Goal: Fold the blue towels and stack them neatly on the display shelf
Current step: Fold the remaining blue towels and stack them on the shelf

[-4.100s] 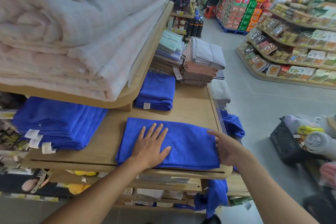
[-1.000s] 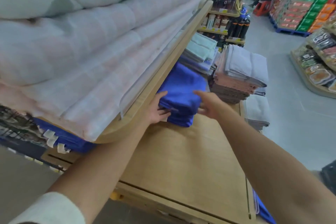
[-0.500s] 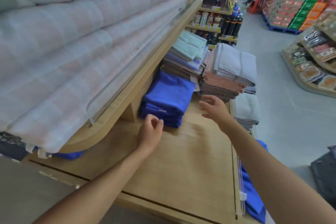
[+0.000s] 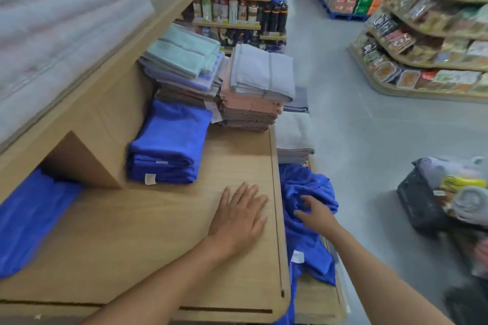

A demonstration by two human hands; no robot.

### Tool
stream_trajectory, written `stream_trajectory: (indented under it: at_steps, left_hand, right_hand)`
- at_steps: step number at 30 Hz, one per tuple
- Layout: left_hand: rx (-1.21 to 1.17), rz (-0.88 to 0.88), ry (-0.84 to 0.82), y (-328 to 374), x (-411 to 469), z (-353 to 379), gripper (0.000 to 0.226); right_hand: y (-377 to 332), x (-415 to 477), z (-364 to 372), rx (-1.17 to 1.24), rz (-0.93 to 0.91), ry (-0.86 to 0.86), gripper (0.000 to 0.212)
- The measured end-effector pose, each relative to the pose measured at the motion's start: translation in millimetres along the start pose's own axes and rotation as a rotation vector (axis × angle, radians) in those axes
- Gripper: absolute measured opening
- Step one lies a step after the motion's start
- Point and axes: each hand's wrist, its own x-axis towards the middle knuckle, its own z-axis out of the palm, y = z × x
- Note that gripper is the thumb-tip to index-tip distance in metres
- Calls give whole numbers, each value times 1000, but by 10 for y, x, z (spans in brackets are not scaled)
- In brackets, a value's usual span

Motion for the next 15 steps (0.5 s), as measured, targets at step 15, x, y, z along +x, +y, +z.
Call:
stream_trajectory:
  at_steps: [15]
  left_hand:
    - [-8,-23,118,-13,16,115,54]
  right_hand:
    - [-94,-4,-371,570,-138,152,29]
